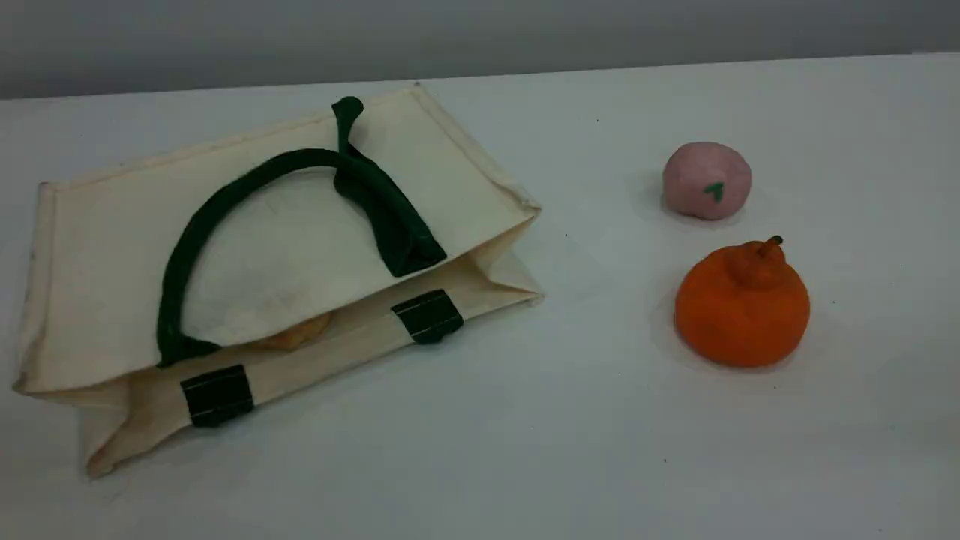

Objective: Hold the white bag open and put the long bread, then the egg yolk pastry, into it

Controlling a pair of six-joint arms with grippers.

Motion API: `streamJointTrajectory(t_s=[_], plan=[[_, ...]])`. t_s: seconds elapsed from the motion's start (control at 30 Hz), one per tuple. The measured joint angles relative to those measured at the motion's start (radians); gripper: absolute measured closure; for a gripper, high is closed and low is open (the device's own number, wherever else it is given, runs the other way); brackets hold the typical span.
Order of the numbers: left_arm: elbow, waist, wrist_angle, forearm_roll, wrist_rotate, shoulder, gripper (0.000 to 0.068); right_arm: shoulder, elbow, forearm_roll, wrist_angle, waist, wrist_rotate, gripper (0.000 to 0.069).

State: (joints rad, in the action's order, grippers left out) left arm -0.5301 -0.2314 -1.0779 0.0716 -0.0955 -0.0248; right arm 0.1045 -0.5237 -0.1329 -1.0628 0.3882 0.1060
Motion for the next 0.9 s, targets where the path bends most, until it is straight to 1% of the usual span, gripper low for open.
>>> streamJointTrajectory(t_s=[0.2, 0.4, 0.73, 0.8, 0.9], plan=[[0.022, 0.000, 0.006, 0.002, 0.000, 0.000, 0.0123, -0.102, 0.000, 0.000, -0.002, 0.000, 0.000, 0.0123], [0.027, 0.000, -0.003, 0.002, 0.002, 0.000, 0.0123, -0.106, 0.000, 0.003, -0.002, 0.001, 0.000, 0.0128], [0.027, 0.001, -0.003, 0.003, 0.003, 0.000, 0.0123, -0.105, 0.000, 0.001, -0.035, 0.001, 0.000, 0.0204], [0.027, 0.019, -0.003, 0.005, 0.001, 0.000, 0.0123, -0.105, 0.000, 0.001, -0.035, -0.009, 0.000, 0.0219], [0.026, 0.075, -0.003, 0.007, 0.001, 0.000, 0.0123, -0.105, 0.000, 0.001, -0.035, -0.060, 0.000, 0.0241]])
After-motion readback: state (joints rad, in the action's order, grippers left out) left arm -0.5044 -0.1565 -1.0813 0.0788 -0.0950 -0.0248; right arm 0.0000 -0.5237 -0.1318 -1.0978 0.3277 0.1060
